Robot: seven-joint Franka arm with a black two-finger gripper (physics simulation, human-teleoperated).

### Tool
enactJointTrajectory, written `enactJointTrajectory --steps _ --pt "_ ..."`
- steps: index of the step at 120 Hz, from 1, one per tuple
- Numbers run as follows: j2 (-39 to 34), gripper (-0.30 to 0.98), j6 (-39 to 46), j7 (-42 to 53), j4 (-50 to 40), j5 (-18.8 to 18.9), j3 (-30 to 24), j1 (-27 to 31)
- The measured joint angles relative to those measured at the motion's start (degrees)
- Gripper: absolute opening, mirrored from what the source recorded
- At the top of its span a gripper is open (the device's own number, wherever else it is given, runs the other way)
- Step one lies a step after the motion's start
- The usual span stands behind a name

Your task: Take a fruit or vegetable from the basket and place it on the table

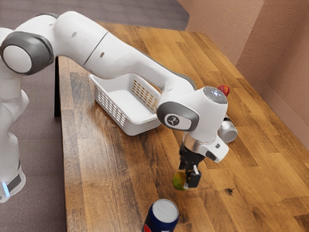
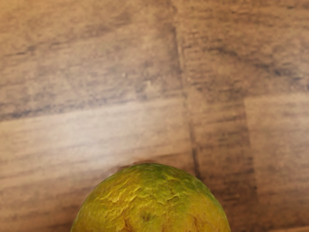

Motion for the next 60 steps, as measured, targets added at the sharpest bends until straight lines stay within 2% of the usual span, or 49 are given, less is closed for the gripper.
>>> enactJointTrajectory --steps 10,18,28,37,46,53,60 --pt "-0.1 0.62 0.7 0.2 0.0 0.0 0.6 -0.2" --pt "-3.0 0.65 -0.3 1.2 0.1 -0.1 4.6 -0.4" --pt "-10.6 0.66 -5.7 4.2 2.6 -0.7 14.7 -0.9" --pt "-13.2 0.67 -12.3 8.9 6.9 -4.8 25.2 -0.9" --pt "-13.8 0.68 -17.4 13.8 8.4 -8.3 29.9 5.4" --pt "-13.9 0.68 -20.4 17.5 9.0 -9.8 30.9 11.0" --pt "-13.9 0.68 -22.8 20.8 9.1 -10.8 31.2 13.8"
